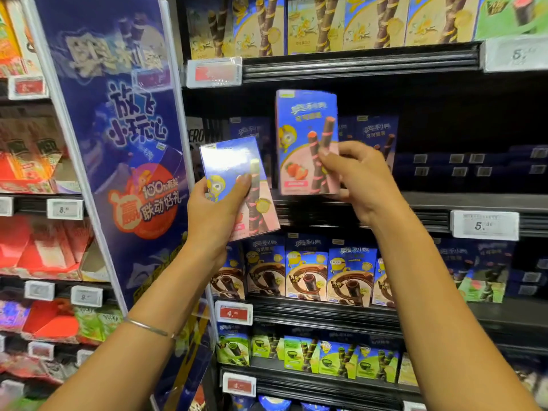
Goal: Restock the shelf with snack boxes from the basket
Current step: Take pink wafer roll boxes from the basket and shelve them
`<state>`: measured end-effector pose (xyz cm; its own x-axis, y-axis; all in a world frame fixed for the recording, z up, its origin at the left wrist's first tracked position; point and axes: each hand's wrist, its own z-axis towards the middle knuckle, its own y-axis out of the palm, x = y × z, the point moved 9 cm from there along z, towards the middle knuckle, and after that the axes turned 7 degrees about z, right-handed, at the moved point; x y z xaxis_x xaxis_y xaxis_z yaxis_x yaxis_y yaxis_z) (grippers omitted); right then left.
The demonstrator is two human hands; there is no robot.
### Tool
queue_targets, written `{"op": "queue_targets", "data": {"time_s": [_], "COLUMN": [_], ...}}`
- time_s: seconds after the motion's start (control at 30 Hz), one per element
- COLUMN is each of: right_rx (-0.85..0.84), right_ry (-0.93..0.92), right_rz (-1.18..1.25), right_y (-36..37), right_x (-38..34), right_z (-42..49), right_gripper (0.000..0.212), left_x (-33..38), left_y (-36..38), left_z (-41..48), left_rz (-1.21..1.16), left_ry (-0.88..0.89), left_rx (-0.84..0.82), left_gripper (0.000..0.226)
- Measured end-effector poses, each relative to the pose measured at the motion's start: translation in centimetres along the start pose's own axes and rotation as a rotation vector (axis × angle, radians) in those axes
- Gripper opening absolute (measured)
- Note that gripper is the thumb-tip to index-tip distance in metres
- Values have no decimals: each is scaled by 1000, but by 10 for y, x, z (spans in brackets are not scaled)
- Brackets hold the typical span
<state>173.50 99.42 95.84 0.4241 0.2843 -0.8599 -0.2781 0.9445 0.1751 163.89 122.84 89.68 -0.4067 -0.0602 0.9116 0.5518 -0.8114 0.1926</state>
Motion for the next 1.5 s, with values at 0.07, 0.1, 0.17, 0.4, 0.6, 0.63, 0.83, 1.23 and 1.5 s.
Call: {"op": "queue_targets", "data": {"time_s": [0.07,0.1,0.17,0.4,0.6,0.63,0.83,1.23,1.5], "right_rx": [112,158,212,185,224,225,201,180,228], "right_ry": [-24,-32,-35,-25,-39,-39,-72,-104,-101], "right_rz": [-27,-72,-233,-622,-850,-869,-965,-1025,-916], "right_y": [-17,-23,-31,-23,-11,-8,6,21,9], "right_x": [4,7,15,32,32,33,36,39,24], "right_z": [15,22,36,55,61,63,74,85,67], "right_gripper": [20,22,28,46,47,44,31,14,40], "left_x": [-3,-3,-3,0,1,2,5,5,12], "left_y": [-1,-2,-3,0,2,2,6,6,7], "left_z": [2,3,4,5,6,6,6,8,3], "left_rz": [-11,-10,-6,21,25,24,35,74,80], "left_ry": [-17,-16,-5,10,10,12,32,23,26], "left_rx": [1,6,14,6,-6,-7,-18,-23,-46], "left_gripper": [38,39,40,45,45,44,42,45,43]}}
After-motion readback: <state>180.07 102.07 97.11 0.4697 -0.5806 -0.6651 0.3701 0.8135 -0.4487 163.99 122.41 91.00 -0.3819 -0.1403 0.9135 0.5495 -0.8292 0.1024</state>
